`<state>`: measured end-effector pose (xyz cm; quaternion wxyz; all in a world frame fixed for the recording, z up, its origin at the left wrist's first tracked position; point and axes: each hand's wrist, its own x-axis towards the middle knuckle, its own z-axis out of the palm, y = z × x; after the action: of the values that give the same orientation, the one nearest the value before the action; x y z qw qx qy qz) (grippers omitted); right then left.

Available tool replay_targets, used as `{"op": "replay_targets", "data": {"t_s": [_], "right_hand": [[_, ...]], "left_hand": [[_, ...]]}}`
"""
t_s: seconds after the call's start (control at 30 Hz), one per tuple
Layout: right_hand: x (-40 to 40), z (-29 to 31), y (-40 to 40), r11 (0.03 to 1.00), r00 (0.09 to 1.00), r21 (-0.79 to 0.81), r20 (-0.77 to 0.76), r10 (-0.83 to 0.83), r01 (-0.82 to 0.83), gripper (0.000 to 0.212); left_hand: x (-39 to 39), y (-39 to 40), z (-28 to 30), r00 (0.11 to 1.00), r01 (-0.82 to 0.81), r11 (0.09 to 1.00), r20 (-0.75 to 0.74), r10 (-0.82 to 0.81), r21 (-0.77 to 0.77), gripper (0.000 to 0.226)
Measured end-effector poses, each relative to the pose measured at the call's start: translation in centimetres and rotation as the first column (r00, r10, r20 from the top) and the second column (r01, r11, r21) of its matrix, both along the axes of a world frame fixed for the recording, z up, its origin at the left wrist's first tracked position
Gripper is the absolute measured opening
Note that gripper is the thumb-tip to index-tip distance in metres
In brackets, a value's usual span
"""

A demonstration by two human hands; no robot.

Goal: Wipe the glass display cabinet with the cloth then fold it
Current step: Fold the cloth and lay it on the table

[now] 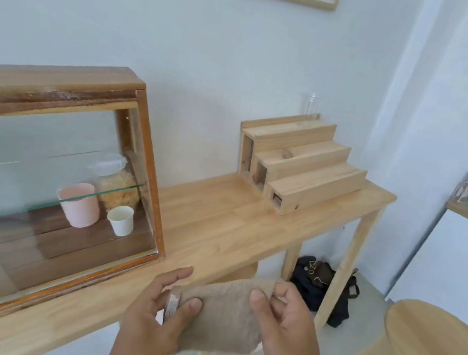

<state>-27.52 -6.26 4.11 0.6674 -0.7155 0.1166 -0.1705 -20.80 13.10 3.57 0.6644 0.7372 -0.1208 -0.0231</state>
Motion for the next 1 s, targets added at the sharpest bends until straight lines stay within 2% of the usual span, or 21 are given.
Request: {"op": "replay_targets", "data": {"t_s": [0.07, 0.2, 0.3, 0.4, 0.47, 0.53, 0.63, 0.77, 0.83, 0.9, 1.0], "right_hand": [[0.3, -0.2, -1.8, 1.000, 1.000, 0.004, -0.012, -0.026, 0.026, 0.017], [1.2, 0.3, -4.7, 0.998, 0.998, 0.003, 0.002, 0.062, -0.062, 0.038], [2.3, 1.0, -6.0, 0.984, 0.985, -0.052, 0.011, 0.173, -0.173, 0.039], [3.9, 1.4, -7.0, 0.968, 0.992, -0.220, 0.013, 0.128, -0.122, 0.028], [5.2, 1.6, -7.5, 0.954, 0.996, -0.287, 0.013, 0.093, -0.085, 0.026], [6.7, 1.8, -7.9, 0.933, 0.996, -0.353, 0.016, 0.083, -0.072, 0.026], [9.3, 2.3, -8.5, 0.902, 0.997, -0.428, 0.037, 0.075, -0.052, 0.019], [12.4, 3.0, -9.0, 0.901, 0.993, -0.430, 0.072, 0.093, -0.053, 0.025], [13.6, 2.8, -8.8, 0.916, 0.988, -0.397, 0.106, 0.112, -0.062, 0.035], [14.9, 2.1, -8.4, 0.919, 0.982, -0.393, 0.185, 0.032, 0.044, 0.049], [16.8, 0.6, -7.6, 0.880, 0.954, -0.425, 0.285, -0.092, 0.212, 0.045]], "left_hand": [[0.1, -1.3, 0.4, 0.996, -0.016, 0.997, 0.084, 0.009, 0.080, 0.041], [0.5, -3.0, 1.4, 0.995, 0.005, 0.997, 0.098, -0.013, 0.079, 0.036], [1.2, -3.7, 2.3, 0.991, -0.022, 0.996, 0.136, 0.011, 0.083, 0.037], [2.3, -3.5, 2.4, 0.986, -0.084, 0.991, 0.152, 0.068, 0.103, 0.036], [3.6, -3.4, 2.1, 0.965, -0.156, 0.962, 0.244, 0.100, 0.222, 0.035], [4.9, -3.6, 1.9, 0.913, -0.251, 0.912, 0.393, 0.112, 0.323, 0.045], [7.2, -4.1, 2.1, 0.863, -0.360, 0.856, 0.481, 0.155, 0.371, 0.055], [10.6, -4.4, 2.5, 0.809, -0.366, 0.872, 0.575, 0.124, 0.326, 0.030], [11.9, -4.9, 2.6, 0.843, -0.280, 0.922, 0.528, 0.104, 0.266, 0.030], [12.8, -5.6, 2.4, 0.900, -0.187, 0.965, 0.426, 0.093, 0.184, 0.044], [13.9, -7.1, 1.4, 0.956, -0.156, 0.987, 0.260, 0.139, 0.045, 0.056]]}}
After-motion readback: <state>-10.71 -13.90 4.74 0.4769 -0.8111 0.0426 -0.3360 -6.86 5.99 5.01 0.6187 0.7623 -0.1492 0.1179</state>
